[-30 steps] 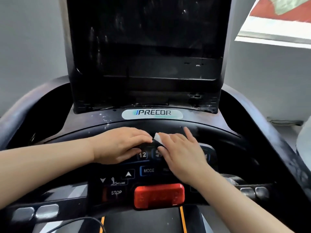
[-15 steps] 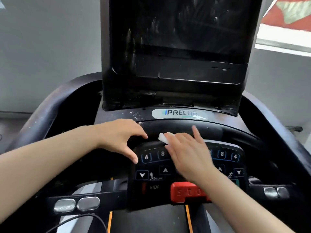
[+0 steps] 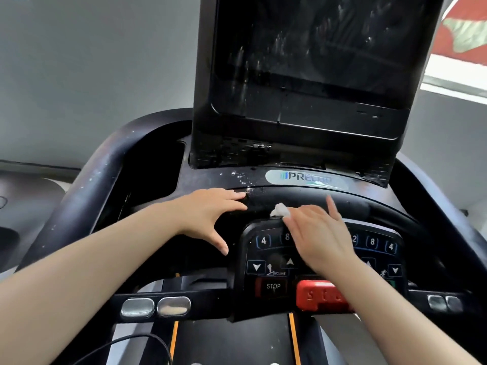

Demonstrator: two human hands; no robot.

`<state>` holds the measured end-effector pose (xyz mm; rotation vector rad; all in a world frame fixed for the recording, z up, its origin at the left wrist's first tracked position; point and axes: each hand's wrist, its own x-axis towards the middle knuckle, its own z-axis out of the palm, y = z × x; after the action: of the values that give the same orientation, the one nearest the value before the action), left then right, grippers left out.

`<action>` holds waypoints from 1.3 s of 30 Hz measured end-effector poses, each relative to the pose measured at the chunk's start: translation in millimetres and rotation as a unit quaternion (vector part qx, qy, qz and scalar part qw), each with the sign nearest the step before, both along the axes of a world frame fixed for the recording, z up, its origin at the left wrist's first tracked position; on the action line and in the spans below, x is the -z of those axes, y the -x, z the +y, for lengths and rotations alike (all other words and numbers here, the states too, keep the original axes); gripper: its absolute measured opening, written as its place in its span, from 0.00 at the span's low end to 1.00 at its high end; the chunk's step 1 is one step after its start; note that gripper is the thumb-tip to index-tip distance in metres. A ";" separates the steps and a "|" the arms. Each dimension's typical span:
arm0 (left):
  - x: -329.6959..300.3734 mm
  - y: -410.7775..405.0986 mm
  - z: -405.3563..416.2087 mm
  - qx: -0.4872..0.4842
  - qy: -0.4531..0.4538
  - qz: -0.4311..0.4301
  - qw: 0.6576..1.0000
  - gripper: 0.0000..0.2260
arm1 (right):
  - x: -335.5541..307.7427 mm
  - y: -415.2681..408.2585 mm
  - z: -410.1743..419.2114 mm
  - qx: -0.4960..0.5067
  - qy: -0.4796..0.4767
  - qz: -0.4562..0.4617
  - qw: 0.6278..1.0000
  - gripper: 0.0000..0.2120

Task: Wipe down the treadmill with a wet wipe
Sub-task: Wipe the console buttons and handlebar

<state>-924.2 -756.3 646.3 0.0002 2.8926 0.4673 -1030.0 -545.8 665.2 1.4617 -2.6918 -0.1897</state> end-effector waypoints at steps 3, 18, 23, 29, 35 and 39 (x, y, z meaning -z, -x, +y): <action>6.4 -1.3 3.6 -0.005 0.014 0.015 1.000 0.46 | 1.4 -18.0 -14.2 -0.003 0.053 -0.053 0.997 0.28; 34.5 -32.3 10.8 -0.085 -0.163 0.099 0.978 0.34 | 30.5 -54.0 -22.0 -0.191 0.019 0.036 0.981 0.17; 36.6 -47.4 11.6 -0.107 -0.184 0.108 0.971 0.31 | 30.5 -38.4 -21.6 -0.147 0.078 0.103 0.981 0.17; 36.5 -54.8 17.4 -0.072 -0.150 0.079 0.983 0.30 | 52.4 -61.2 -1.1 -0.308 0.011 0.121 0.944 0.20; 34.4 -65.6 16.7 -0.061 -0.139 0.068 0.986 0.32 | 43.7 -55.1 -7.5 -0.216 0.049 0.144 0.965 0.22; 32.4 -70.4 21.0 -0.038 -0.134 0.088 0.986 0.34 | 65.0 -74.6 12.8 -0.336 -0.041 0.155 0.928 0.21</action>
<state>-853.8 -735.2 613.9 -0.0280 2.9821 0.9099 -955.4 -533.0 600.2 2.0684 -1.8329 -0.4411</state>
